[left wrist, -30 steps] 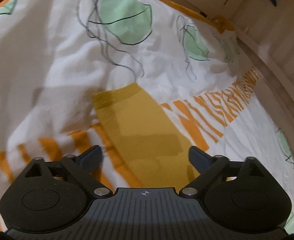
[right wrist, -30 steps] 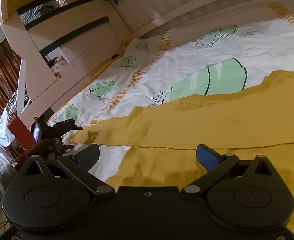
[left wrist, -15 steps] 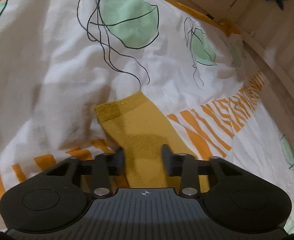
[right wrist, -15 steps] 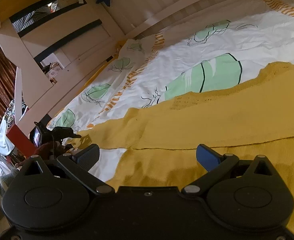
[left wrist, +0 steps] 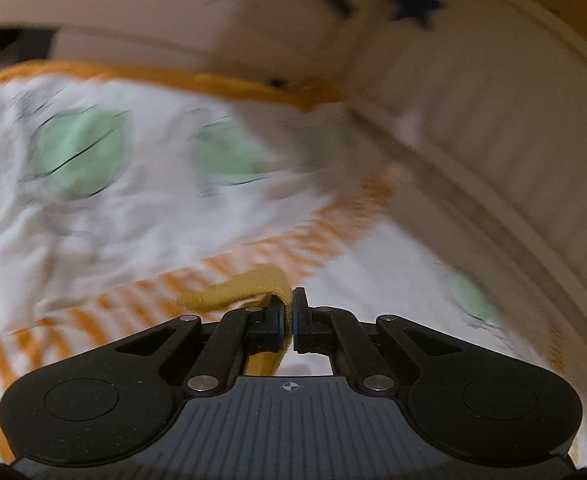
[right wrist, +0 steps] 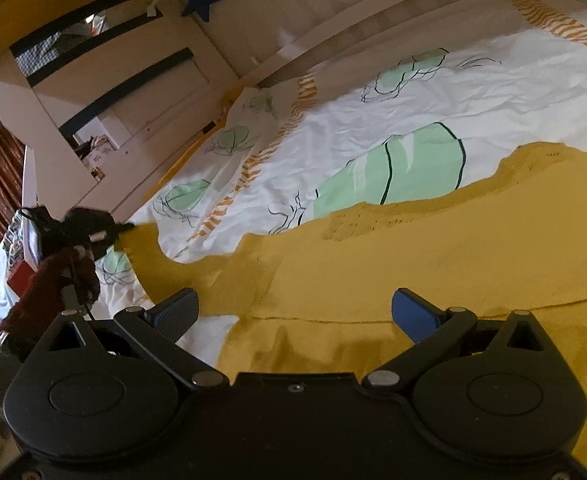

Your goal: Fold small clothes

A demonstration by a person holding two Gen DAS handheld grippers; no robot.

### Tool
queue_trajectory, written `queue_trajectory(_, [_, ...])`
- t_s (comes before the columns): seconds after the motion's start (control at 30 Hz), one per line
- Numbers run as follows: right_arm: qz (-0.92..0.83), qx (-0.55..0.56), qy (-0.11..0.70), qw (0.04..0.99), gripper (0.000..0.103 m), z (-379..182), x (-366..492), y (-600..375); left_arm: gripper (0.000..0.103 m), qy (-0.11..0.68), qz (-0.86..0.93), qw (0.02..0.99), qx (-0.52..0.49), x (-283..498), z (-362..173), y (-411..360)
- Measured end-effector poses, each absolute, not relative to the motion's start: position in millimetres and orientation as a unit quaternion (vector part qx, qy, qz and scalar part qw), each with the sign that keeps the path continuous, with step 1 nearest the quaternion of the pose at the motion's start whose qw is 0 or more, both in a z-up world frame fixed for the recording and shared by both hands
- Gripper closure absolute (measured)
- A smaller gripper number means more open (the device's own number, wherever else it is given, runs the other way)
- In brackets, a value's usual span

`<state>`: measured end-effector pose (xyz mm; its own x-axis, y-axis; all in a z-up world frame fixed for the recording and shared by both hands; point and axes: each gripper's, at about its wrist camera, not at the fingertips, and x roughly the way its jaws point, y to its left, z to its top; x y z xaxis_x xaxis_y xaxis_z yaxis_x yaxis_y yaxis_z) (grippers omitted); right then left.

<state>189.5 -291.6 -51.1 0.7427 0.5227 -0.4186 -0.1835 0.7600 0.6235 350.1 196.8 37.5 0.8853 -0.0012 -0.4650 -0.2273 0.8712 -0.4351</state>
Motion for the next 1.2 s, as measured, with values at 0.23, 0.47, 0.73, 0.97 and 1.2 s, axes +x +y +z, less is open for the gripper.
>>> queue_trajectory(0.23, [0.176,0.289,0.297,0.893,0.000,-45,193,-309,0.100,0.235,-0.071,0.944,-0.222,344,61,103])
queue_trajectory(0.47, [0.112,0.319,0.302,0.891,0.000,-46,198,-337,0.100,0.284,-0.184,0.923,-0.185,334,38,14])
queue_trajectory(0.73, [0.045,0.340,0.295,0.892,0.000,-44,197,-368,0.100,0.348,-0.245,0.892,-0.154,331,-10,-54])
queue_trajectory(0.97, [0.014,0.343,0.292,0.893,0.000,-45,199,-385,0.097,0.389,-0.288,0.863,-0.148,322,-32,-79])
queue_trajectory(1.2, [-0.003,0.337,0.297,0.893,0.000,-49,201,-390,0.067,0.397,-0.338,0.842,-0.140,319,-29,-87])
